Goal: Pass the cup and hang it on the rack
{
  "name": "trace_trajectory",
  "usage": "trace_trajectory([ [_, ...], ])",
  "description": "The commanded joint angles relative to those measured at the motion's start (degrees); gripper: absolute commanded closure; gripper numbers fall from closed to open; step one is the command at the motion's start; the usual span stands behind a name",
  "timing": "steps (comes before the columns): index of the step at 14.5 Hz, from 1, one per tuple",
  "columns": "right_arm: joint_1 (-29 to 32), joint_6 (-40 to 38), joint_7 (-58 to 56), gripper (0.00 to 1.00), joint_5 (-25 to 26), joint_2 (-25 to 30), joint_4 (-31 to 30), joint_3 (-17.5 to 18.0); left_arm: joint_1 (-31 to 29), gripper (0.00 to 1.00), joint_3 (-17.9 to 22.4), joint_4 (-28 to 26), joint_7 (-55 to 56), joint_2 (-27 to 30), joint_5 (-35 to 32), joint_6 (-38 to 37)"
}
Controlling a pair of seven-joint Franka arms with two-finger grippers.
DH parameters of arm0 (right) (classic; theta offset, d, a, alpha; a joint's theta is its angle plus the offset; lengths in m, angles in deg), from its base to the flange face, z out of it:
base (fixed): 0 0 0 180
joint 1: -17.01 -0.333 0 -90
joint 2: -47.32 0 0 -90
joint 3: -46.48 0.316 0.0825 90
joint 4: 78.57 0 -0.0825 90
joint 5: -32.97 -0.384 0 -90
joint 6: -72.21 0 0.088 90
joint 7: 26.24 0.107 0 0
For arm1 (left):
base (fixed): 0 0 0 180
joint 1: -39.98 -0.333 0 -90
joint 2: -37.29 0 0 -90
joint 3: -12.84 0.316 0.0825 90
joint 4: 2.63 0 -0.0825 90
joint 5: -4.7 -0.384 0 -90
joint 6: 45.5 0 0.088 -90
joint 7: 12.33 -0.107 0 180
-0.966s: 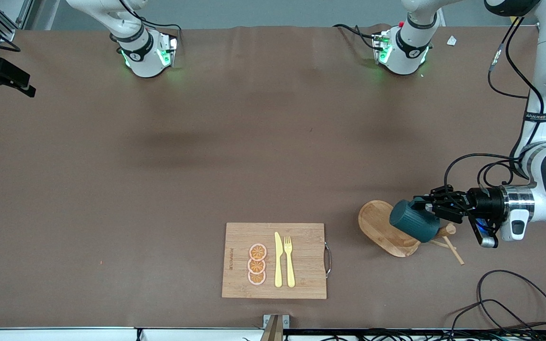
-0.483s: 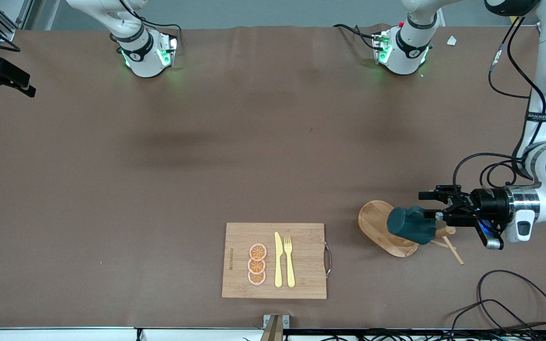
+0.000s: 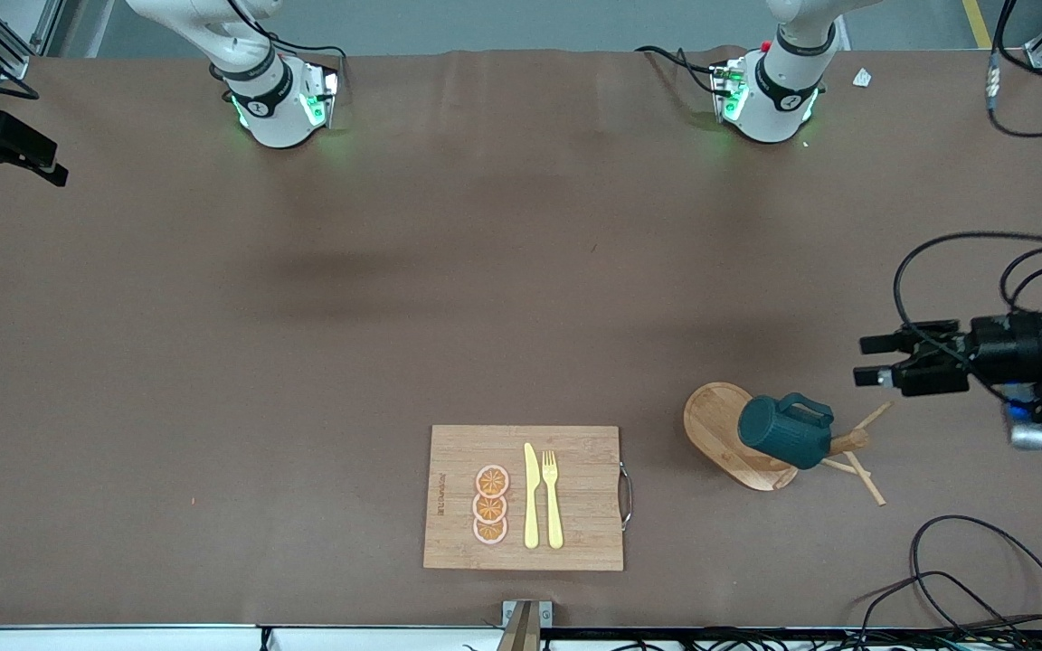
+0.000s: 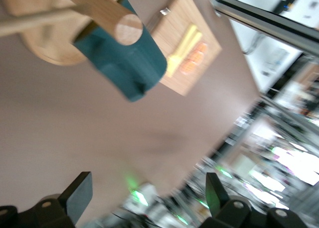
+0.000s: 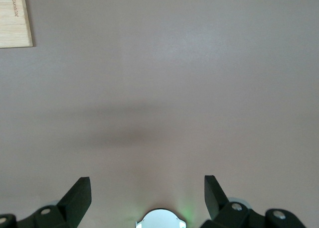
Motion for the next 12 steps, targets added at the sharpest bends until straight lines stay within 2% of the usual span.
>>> trace_trajectory([
  [1,0.76,0.46,0.61,0.0,-1.03,1.12,-1.26,0.64,-0.07,0.0,-2.81,-1.6,-1.71,6.86,-13.63,-0.24],
  [3,0.76,0.55,0.61,0.0,-1.03,1.12,-1.26,0.64,-0.16,0.0,-6.33,-1.52,-5.3,10.03,-25.15,-0.32],
  [6,0.76,0.46,0.61,0.0,-0.94,1.12,-1.18,0.64,-0.07,0.0,-9.85,-1.78,-10.14,14.42,-37.04,-0.67],
  [8,0.76,0.46,0.61,0.0,-1.03,1.12,-1.26,0.64,-0.07,0.0,-11.09,-1.69,-11.99,14.97,-40.57,-2.34],
  [12,0.76,0.2,0.61,0.0,-0.94,1.12,-1.26,0.64,-0.69,0.0,-10.74,-0.38,-14.2,14.79,-41.03,-2.7],
])
